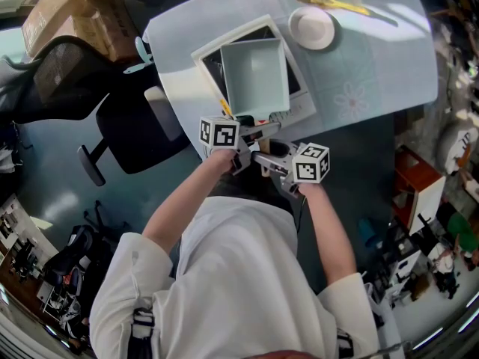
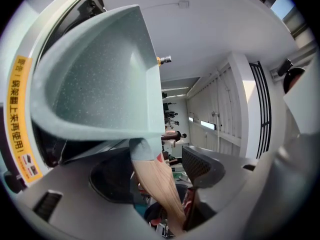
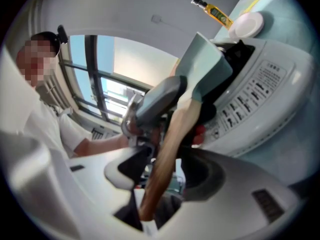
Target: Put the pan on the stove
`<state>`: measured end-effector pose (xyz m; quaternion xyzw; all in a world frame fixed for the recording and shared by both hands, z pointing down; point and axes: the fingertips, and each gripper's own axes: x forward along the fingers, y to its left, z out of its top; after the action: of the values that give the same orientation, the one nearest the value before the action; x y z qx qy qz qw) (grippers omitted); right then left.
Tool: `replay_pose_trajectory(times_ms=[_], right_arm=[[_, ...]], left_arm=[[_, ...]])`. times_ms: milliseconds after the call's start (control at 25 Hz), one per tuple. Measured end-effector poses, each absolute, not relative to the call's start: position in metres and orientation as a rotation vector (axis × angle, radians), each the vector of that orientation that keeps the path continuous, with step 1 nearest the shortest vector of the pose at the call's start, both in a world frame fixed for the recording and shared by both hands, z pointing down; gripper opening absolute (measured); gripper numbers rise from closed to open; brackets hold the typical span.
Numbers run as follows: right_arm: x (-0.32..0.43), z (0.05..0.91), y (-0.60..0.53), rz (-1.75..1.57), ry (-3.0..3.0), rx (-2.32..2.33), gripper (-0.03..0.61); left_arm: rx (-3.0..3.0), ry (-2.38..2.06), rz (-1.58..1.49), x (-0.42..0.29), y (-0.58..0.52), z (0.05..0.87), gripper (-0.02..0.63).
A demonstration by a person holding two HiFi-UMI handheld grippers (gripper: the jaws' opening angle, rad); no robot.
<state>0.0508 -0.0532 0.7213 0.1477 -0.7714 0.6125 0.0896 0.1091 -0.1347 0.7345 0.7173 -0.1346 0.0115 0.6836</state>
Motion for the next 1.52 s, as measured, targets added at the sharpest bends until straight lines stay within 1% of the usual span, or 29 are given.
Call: replay_pose_trajectory(times_ms=[360,560,800,1520], right_arm=[[0.05,0.72,-0.056,1.816,-2.293,0.451,0.212],[0.057,0.724,-0.057,1.802,-2.279,0.498,0.233],[0.072,0.729,-0.062,1.771,-2.266,0.593,0.252],[0.129,0.716,-0.081,1.612,-2.227,0.963,0.252]], left_arm=[[1.586,-0.317,0.028,0.096,-0.128,0.737,0.313],[1.587,-0.33,0.034,0.089,-0.127,0.737,0.313],[1.592,-0.347,0.047,0.079,-0.127,0.736,0.313],[1.671,-0.411,0.138,0.044,-0.117,0.717,0.311]])
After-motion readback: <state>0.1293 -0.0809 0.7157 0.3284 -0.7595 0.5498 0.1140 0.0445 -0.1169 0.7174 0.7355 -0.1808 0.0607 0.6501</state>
